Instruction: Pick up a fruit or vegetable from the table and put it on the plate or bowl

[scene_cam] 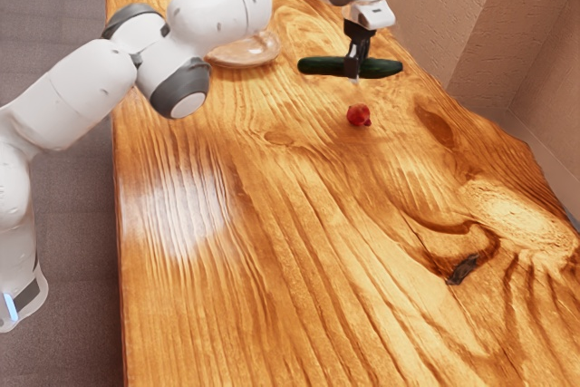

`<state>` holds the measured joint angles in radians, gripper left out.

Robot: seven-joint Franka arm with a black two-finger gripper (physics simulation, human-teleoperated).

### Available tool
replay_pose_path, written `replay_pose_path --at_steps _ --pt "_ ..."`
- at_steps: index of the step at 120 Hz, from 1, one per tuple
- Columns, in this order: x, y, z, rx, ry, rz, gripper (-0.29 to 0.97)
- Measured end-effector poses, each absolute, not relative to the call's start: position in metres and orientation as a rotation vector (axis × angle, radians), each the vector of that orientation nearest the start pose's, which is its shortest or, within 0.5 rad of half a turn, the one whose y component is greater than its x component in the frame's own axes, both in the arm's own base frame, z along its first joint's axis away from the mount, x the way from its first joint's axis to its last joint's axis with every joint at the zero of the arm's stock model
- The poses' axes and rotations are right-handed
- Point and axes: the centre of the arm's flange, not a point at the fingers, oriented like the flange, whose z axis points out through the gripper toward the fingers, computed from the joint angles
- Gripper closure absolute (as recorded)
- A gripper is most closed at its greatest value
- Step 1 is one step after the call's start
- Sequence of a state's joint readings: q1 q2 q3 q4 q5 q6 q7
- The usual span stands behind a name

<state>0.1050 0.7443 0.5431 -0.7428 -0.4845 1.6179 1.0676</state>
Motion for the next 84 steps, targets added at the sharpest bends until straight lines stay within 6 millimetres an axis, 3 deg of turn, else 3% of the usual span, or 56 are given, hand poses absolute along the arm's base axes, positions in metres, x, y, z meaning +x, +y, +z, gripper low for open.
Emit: replay_pose_path --at_steps 18,27,43,84 --pt "0.661 0.313 0.589 -2.92 0.734 -0.247 0.53" --pt "0.644 0.335 0.591 -2.931 0.672 -0.189 0.53" --pt "0.601 0.392 0.589 -2.976 0.528 -0.105 0.53" --pt "0.536 0.463 0.582 -3.043 0.362 -0.001 0.53"
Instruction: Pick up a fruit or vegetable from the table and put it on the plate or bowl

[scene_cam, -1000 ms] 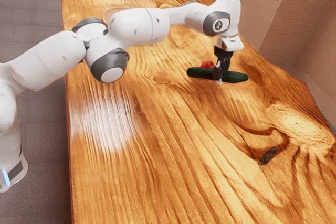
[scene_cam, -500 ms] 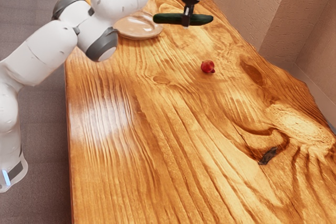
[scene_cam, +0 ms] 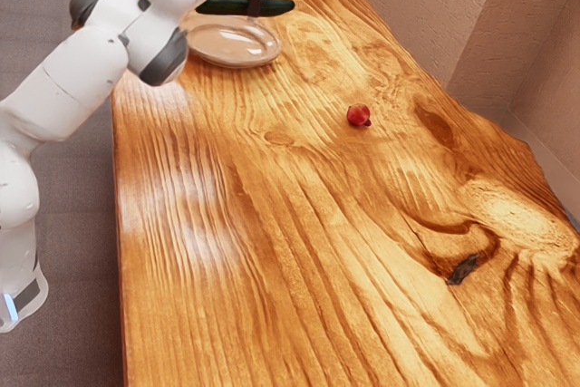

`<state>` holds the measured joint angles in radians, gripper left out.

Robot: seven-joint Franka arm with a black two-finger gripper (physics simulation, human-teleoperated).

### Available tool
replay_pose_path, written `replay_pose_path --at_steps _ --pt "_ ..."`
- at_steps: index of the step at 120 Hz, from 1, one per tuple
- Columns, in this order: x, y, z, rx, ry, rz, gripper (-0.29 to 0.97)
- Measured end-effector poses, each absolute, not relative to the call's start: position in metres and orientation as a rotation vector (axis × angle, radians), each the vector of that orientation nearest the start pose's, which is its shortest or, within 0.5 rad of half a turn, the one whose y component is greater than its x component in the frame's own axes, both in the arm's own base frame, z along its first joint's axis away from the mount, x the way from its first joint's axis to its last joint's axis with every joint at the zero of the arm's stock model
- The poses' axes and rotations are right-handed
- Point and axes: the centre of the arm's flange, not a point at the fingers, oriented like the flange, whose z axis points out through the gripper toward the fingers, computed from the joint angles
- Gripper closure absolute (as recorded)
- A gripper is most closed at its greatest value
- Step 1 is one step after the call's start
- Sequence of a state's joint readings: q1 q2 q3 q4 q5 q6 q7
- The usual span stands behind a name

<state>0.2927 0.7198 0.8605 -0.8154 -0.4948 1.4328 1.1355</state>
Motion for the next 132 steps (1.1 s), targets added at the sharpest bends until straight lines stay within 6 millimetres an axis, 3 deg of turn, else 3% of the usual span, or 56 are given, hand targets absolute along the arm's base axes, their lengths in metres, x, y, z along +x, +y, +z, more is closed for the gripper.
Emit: replay_pose_path --at_steps 17,48,63,73,90,115,132 --pt "0.508 0.495 0.576 -3.071 0.306 -0.018 0.53" --pt "0.512 0.511 0.564 -3.049 0.357 -0.159 0.53" --pt "0.497 0.533 0.548 -3.061 0.342 -0.231 0.53" --pt "0.494 0.538 0.547 -3.05 0.361 -0.256 0.3" --pt "0.496 0.539 0.548 -3.028 0.407 -0.277 0.11" --pt "0.504 0.533 0.552 -3.004 0.481 -0.298 0.03" --pt "0.535 0.485 0.589 -2.977 0.611 -0.359 0.01"
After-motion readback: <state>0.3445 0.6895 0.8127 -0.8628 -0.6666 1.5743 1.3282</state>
